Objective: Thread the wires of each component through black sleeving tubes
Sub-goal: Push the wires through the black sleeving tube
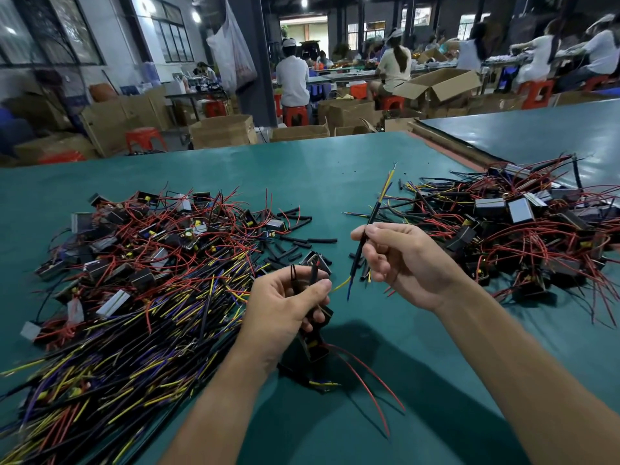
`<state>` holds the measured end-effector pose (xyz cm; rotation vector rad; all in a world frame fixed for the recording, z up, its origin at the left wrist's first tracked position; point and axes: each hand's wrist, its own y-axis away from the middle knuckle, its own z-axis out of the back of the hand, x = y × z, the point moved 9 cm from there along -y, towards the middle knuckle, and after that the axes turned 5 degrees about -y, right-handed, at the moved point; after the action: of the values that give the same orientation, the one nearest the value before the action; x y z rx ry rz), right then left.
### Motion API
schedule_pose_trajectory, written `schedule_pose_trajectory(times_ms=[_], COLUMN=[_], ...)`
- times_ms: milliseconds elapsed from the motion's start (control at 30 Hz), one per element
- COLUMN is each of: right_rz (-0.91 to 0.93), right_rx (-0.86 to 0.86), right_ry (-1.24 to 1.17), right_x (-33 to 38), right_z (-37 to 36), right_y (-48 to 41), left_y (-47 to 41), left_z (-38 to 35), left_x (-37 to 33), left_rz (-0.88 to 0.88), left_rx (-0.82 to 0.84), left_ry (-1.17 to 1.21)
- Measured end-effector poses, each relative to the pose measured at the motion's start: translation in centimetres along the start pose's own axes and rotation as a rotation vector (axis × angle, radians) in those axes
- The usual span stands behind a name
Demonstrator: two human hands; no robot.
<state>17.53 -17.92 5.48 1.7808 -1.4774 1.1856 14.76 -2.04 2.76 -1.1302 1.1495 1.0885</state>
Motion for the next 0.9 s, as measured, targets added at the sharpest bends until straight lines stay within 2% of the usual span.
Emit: schedule_pose_trajectory(times_ms=[200, 533, 900], right_rz=[-0.009, 0.036, 0.033], right_rx=[-0.018, -0.089, -0.086], right_ry=[-0.001, 0.190, 0.225], right_x=[-0.2, -0.3, -0.4], right_z=[0.0, -0.1, -0.3], right_y=[0.0, 0.0, 0.1], left_y=[0.2, 0.3, 0.8], left_z=[-0.1, -0.3, -1.4], left_x=[0.0, -0.3, -0.3], left_rz=[-0.009, -0.007, 0.000], left_rx=[0.026, 0.040, 0.154], left_ry=[-0.042, -0.050, -0.086])
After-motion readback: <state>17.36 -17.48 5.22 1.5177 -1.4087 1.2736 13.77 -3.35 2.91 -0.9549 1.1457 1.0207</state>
